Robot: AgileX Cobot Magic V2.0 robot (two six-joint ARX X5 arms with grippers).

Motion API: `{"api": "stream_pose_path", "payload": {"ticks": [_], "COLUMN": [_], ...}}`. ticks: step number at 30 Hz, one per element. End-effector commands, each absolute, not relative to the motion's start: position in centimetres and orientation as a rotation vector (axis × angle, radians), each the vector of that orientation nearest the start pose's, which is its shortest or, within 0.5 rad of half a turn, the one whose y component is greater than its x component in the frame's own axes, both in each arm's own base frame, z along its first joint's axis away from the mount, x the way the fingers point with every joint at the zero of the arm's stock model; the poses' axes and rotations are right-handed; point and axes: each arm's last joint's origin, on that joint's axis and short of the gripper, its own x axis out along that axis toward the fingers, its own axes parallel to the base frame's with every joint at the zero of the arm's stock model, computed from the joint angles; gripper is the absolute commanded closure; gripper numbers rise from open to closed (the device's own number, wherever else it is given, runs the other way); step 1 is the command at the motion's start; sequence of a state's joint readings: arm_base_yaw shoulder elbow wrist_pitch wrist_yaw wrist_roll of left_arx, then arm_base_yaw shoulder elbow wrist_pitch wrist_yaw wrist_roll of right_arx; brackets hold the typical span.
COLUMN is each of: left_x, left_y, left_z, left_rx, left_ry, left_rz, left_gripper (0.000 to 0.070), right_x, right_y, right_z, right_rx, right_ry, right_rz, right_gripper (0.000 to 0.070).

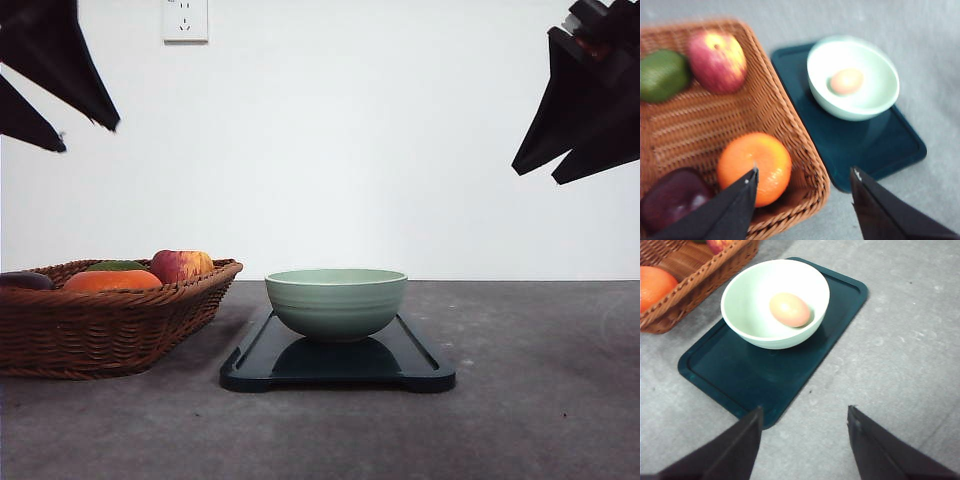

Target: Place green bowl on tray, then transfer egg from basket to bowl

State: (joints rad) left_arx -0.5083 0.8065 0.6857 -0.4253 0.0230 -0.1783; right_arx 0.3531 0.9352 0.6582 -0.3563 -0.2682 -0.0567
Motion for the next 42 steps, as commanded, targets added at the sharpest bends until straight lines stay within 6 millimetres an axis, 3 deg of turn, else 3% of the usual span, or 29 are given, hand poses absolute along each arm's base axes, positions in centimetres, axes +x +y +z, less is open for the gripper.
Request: {"api": "stream_pose_path", "payload": {"ticks": [1,2,4,6,19,22,31,36,42], "left_x": [14.8,14.7,14.7,14.7,14.6,14.2,10.7,9.2,9.1], "left_y": [-8.4,-8.4,-8.4,-8.3,-8.4,-7.5,-2.1,-0.9,-0.3], "left_z": [27.8,27.9,27.9,27.9,27.8,28.0,23.0,20.0,16.8], "left_rx": [-0.046,-0.047,-0.042,-0.031,-0.031,0.040,-0.063,-0.077,-0.086], "left_ry": [0.565,0.562,0.562,0.562,0.560,0.477,0.240,0.163,0.151], "left_rz": [-0.474,-0.474,-0.475,-0.477,-0.480,-0.475,-0.198,-0.105,-0.036], "left_gripper": [0.0360,0.0435,0.0658,0.0700,0.0700,0.0700,0.0700,0.0700,0.0700], "right_x": [17.8,17.9,18.0,18.0,18.0,18.0,18.0,18.0,18.0], "right_y": [7.5,7.5,7.5,7.6,7.6,7.6,7.6,7.6,7.6], "right_z": [25.1,25.1,25.2,25.3,25.3,25.3,25.4,25.4,25.4], "right_rx": [-0.090,-0.090,-0.092,-0.082,-0.083,-0.083,-0.083,-0.083,-0.083], "right_ry": [0.619,0.612,0.596,0.592,0.589,0.587,0.582,0.582,0.582], "right_rz": [0.631,0.629,0.628,0.629,0.628,0.626,0.626,0.626,0.626], "right_gripper": [0.0367,0.0442,0.0684,0.0679,0.0679,0.0679,0.0679,0.0679,0.0679]}}
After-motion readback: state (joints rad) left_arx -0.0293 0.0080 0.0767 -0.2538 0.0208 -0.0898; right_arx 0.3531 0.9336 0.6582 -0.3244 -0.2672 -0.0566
